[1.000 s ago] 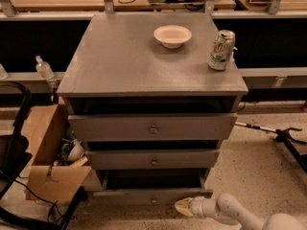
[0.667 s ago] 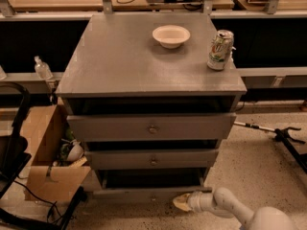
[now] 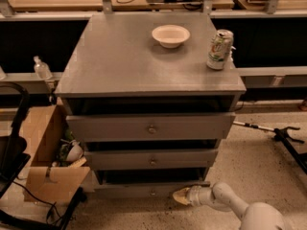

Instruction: Close bottom drawer

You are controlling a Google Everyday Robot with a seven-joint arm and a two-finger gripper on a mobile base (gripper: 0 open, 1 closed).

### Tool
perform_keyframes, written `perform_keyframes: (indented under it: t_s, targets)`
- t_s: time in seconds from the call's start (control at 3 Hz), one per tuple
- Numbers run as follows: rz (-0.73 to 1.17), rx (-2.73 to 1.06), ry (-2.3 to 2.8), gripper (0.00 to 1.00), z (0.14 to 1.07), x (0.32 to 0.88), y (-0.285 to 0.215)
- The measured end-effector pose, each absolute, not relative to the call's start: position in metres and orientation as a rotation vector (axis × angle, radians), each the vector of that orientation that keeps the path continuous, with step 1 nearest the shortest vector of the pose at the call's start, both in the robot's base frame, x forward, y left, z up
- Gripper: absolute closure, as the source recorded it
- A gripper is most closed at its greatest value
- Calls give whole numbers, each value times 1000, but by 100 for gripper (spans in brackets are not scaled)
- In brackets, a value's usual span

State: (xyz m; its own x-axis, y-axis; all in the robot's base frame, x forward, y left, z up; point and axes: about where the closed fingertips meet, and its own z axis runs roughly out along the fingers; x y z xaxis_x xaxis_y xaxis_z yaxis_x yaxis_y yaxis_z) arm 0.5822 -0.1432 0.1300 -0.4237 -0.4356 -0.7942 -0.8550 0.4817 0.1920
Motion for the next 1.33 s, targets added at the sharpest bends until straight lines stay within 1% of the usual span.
perform_keyframes:
  t_s: [0.33,0.67,1.0,1.33]
  targets:
    - [782,-1057,2046,100,130,581,-145]
    - [766,-1010,2067,100,133,604,-158]
    - [766,-1010,2067,100,133,603,-158]
    - [761,-970,2080,100,133,621,-166]
